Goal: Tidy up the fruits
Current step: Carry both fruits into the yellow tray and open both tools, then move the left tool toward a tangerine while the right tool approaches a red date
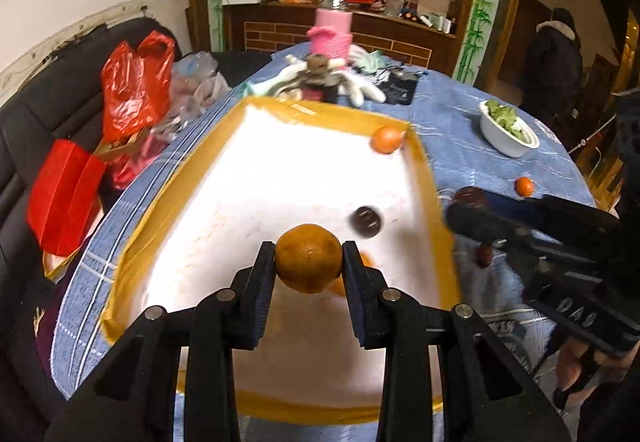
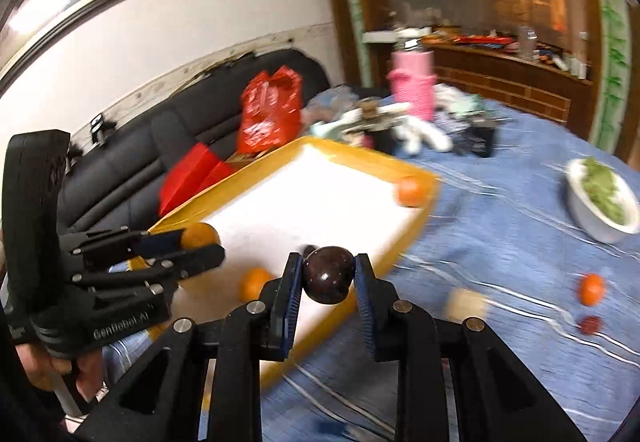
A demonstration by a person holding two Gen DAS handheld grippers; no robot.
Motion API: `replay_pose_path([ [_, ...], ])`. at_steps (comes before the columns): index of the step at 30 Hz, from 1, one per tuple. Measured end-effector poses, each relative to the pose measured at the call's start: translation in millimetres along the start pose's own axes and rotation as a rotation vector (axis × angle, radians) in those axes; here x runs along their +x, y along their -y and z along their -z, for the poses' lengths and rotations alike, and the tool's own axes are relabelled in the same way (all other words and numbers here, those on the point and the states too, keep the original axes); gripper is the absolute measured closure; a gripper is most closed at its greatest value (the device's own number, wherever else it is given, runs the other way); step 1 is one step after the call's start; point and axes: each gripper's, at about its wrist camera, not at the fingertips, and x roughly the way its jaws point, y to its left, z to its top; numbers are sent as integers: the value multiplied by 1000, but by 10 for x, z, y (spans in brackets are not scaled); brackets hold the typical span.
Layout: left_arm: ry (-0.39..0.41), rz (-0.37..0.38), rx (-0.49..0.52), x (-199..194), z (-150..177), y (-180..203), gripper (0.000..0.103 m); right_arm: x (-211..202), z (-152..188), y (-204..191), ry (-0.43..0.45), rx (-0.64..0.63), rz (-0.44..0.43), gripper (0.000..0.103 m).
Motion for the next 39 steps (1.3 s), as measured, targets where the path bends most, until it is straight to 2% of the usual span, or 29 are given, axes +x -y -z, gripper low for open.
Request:
replay_pose_path([
  [4,-30,29,27,29,96,14,73,318,21,-326,-72,-38,-23,77],
  [10,-75,46,8,57,146,12,71,436,100,-390,-125,-31,-1,74],
  [12,-77,37,6,30,136,15,63,392,127,-370,-130,-30,5,70],
  [14,-55,23,-3,-43,128,18,39,285,156,-326,-118,-19,4,67],
  [16,-28,22,-24,-116,119,17,28,118,170,-215,-86,13,-7,55],
  [17,-20,32,-34,-150,111,31,28,31,176,-150,-67,33,-13,41],
  [18,-17,44,-38,-177,105,52,28,-70,182,-79,-44,56,-15,35],
  [21,20,93,-16,-304,107,240,28,-403,229,164,13,77,11,36],
  [23,49,130,23,-375,139,419,28,-605,282,385,36,96,67,36],
  [26,76,195,126,-454,274,814,28,-778,397,783,33,148,143,34],
  [28,100,190,188,-458,355,1044,28,-810,472,966,21,156,180,34],
  [29,97,195,221,-414,385,1181,28,-814,499,1028,18,161,190,34],
  [32,40,223,238,-174,427,1445,28,-775,534,1166,15,159,190,36],
  [35,-13,179,270,56,439,1545,28,-653,516,1181,-9,136,180,38],
  [37,-40,168,280,173,455,1512,28,-588,538,1117,-18,102,141,38],
  [39,-7,133,308,187,459,1461,28,-488,583,1027,-46,51,120,41],
])
